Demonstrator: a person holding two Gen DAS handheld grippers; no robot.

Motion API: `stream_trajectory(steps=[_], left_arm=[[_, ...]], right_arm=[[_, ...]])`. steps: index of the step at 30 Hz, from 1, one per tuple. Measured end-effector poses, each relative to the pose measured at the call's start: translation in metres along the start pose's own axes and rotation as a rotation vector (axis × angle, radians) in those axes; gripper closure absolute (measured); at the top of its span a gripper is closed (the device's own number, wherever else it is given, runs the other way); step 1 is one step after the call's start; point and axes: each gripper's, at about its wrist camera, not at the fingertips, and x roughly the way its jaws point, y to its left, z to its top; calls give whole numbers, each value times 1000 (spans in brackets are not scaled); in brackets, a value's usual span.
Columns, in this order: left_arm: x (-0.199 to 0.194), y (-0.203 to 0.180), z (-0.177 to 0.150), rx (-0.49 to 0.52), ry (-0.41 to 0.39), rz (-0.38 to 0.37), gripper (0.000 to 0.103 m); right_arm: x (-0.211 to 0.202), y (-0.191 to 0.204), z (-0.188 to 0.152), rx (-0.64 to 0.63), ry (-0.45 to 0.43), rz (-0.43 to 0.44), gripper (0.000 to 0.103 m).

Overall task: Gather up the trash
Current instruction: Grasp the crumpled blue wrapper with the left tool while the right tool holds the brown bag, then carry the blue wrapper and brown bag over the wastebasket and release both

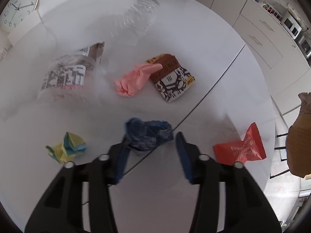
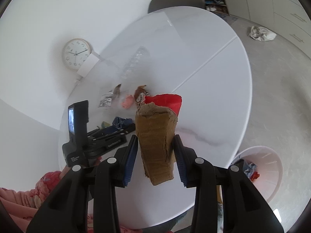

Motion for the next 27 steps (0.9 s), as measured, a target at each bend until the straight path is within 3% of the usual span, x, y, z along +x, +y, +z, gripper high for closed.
stream_trajectory(steps=[9, 15, 21, 27], left_arm=[[-18, 7, 3, -1, -24, -6, 68], [-72, -10, -5, 19, -59, -7, 68], [-119, -39, -30, 34, -61, -78, 67], [-118, -98, -50, 115, -13, -184, 67]], right_arm=[[-6, -1, -5, -23, -15, -36, 65], [-34, -6, -20, -45, -59, -77, 65], [-72, -26, -50, -45, -89, -176, 65], [-74, -76, -87, -14, -42, -319, 65]])
